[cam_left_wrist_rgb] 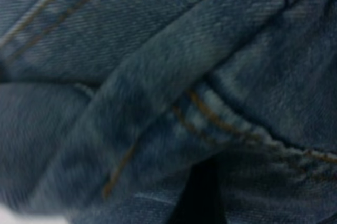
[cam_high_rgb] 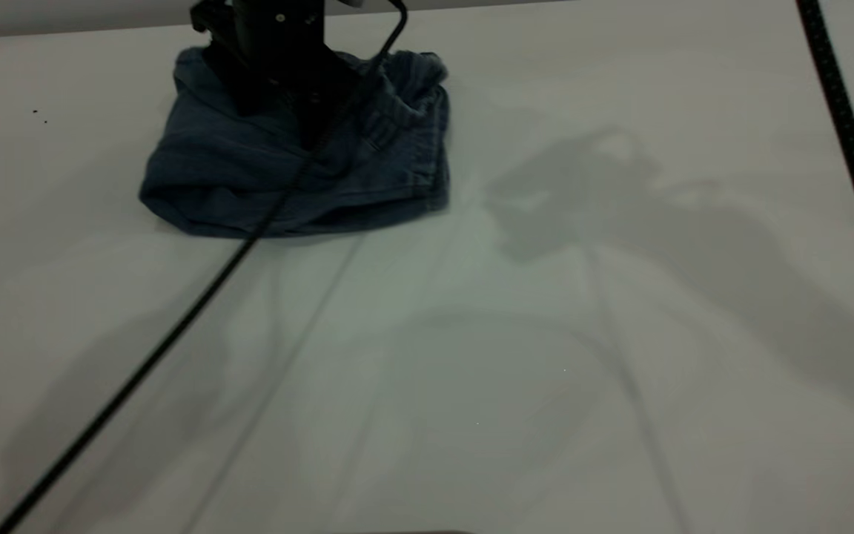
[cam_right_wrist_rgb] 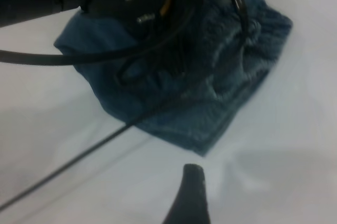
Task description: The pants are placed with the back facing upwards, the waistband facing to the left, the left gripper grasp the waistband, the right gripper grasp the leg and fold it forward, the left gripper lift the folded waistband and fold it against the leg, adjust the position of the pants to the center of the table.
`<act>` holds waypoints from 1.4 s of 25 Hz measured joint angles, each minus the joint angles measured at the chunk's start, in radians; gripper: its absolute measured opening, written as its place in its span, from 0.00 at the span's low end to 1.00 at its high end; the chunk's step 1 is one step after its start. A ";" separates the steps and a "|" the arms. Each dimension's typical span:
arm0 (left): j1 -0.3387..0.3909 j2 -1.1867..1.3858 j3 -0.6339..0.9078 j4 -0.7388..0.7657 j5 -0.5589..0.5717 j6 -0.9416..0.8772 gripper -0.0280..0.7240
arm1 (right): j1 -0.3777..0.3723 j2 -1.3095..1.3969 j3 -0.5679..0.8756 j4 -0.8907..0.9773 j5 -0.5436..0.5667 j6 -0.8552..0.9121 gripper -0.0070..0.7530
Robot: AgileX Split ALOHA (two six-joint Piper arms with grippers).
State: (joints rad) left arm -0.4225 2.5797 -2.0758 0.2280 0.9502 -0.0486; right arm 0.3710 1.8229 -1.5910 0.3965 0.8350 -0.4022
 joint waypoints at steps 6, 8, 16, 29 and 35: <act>-0.062 -0.001 -0.020 -0.110 0.027 0.022 0.79 | 0.000 0.000 0.000 0.000 0.000 0.000 0.78; -0.075 0.006 -0.037 -0.124 0.055 0.019 0.79 | 0.000 -0.001 0.000 -0.005 0.000 0.000 0.78; -0.074 0.005 -0.268 -0.061 0.219 0.024 0.79 | 0.000 -0.153 0.000 -0.024 0.014 0.010 0.78; -0.075 -0.641 0.023 -0.085 0.219 0.040 0.79 | 0.000 -0.672 0.000 -0.140 0.314 0.187 0.76; -0.075 -1.046 0.478 -0.089 0.219 0.159 0.79 | 0.000 -0.886 0.101 -0.141 0.430 0.228 0.75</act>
State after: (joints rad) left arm -0.4978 1.5341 -1.5981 0.1392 1.1694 0.1109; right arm 0.3710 0.9364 -1.4904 0.2557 1.2648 -0.1741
